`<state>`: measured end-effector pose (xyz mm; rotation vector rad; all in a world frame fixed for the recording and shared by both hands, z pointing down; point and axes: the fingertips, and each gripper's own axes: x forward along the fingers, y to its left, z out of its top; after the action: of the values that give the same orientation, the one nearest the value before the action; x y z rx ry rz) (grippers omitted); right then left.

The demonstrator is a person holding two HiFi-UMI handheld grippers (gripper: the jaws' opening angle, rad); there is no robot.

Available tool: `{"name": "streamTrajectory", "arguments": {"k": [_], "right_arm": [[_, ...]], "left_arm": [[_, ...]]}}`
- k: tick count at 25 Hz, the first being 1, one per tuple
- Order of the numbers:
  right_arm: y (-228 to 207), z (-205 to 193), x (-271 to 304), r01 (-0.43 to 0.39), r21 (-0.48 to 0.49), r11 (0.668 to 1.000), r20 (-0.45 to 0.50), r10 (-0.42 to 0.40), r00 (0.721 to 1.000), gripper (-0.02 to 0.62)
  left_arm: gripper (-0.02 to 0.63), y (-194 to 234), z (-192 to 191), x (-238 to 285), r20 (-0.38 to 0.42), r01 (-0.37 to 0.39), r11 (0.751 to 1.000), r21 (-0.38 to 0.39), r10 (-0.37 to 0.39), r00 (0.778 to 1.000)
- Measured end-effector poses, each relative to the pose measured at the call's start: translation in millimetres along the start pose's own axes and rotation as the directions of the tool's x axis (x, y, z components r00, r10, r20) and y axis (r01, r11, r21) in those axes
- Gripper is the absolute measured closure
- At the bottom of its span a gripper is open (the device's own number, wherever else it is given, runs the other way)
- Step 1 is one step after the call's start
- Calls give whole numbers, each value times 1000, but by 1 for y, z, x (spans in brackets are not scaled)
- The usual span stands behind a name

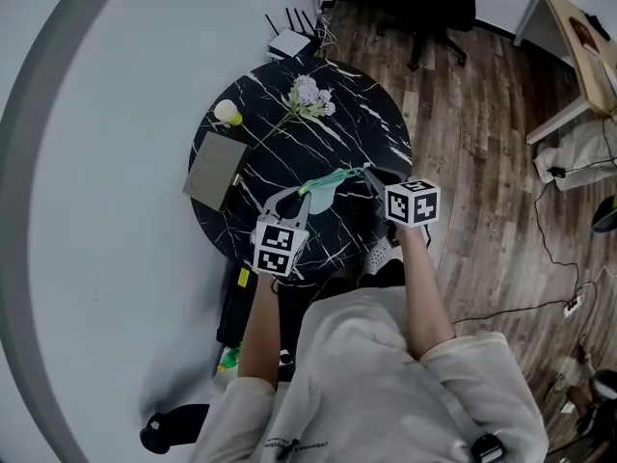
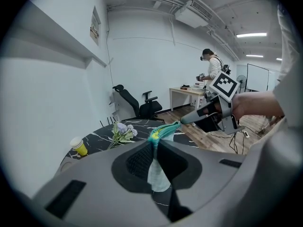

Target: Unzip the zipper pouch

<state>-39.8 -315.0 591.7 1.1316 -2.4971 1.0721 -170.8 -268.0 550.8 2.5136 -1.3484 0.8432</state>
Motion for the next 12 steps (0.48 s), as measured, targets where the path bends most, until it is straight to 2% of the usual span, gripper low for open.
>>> {"name": "streamTrajectory", "arguments": {"k": [5,12], "right_arm": [[13,-2,-13,15,-56,998,6,-15,1000,558],[63,-16,-38,-50,-167,985,27,55,998,541]], "left_arm": [[561,-2,-1,-10,-2,-17,999,-37,17,1000],[561,-12,-12,-32,5,-29,994,-107,30,1000]]}}
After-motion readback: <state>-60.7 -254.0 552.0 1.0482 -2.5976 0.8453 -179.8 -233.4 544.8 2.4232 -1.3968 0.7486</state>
